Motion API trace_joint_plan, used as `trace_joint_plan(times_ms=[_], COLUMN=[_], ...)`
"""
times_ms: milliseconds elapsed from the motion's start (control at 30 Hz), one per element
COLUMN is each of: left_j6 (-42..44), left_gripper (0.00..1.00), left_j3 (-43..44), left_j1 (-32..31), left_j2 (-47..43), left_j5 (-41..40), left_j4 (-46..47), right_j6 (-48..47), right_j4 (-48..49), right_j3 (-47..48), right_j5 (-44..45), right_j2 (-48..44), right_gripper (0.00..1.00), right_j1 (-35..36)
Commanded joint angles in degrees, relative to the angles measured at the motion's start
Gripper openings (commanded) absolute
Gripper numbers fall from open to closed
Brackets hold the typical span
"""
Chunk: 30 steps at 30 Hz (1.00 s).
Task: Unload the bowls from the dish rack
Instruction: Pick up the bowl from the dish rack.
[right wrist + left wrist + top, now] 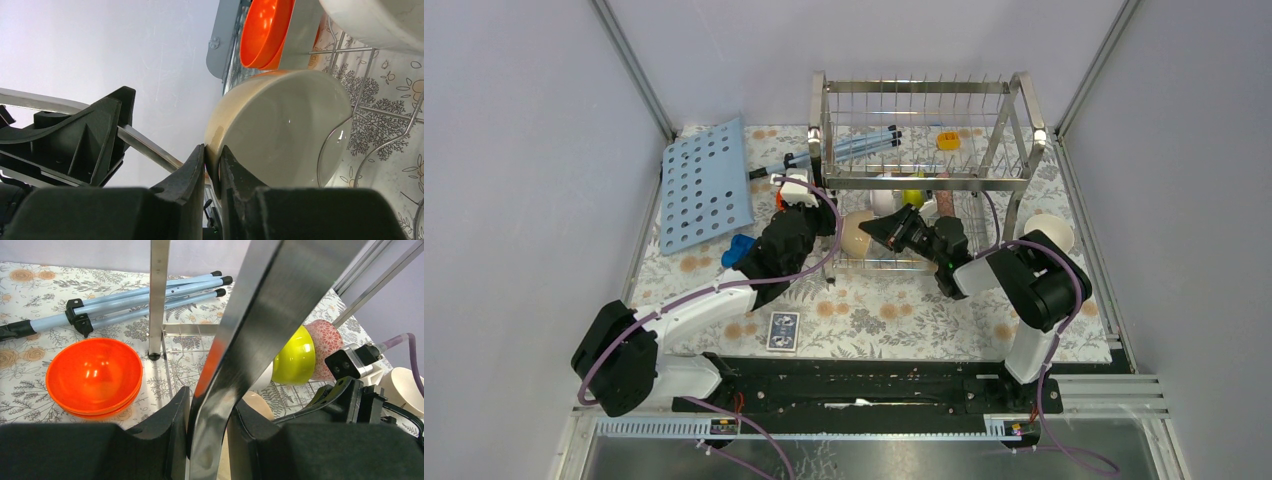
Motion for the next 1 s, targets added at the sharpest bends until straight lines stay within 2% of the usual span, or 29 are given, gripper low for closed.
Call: trace_joint_plan(times_ms=[0,333,633,800,967], left_j6=[-7.57,-8.15,-7.76,-7.88,-8.08], left_gripper=[0.23,0.21,0.25,0.35,0.59], left_j3=[0.54,0.54,0.55,0.76,1.07], left_j1=[1.35,1.36,1.35,1.35,1.35], left_j2=[0.86,1.12,0.90,0.64,-0.81], left_j5=[-4.67,-2.82,-4.00,-4.45,-4.74], left_j4=[-5.31,-5.07,-5.59,-6.31,-8.30], right_j6=[5.04,8.49,9.34,8.13,4.54], right_j4=[18.37,23.47,23.06,20.57,13.02], right_j3=[0.38,2.89,4.29,2.75,0.48], right_j5=[-2.91,-3.15,-3.15,-3.43,-5.26], right_j2=[-6.17,-0.20,-2.60,-5.79,-11.16], right_gripper=[0.00,0.00,0.00,0.00,0.00], right_j1=[-0.39,0.00,0.34,0.34,-0.03])
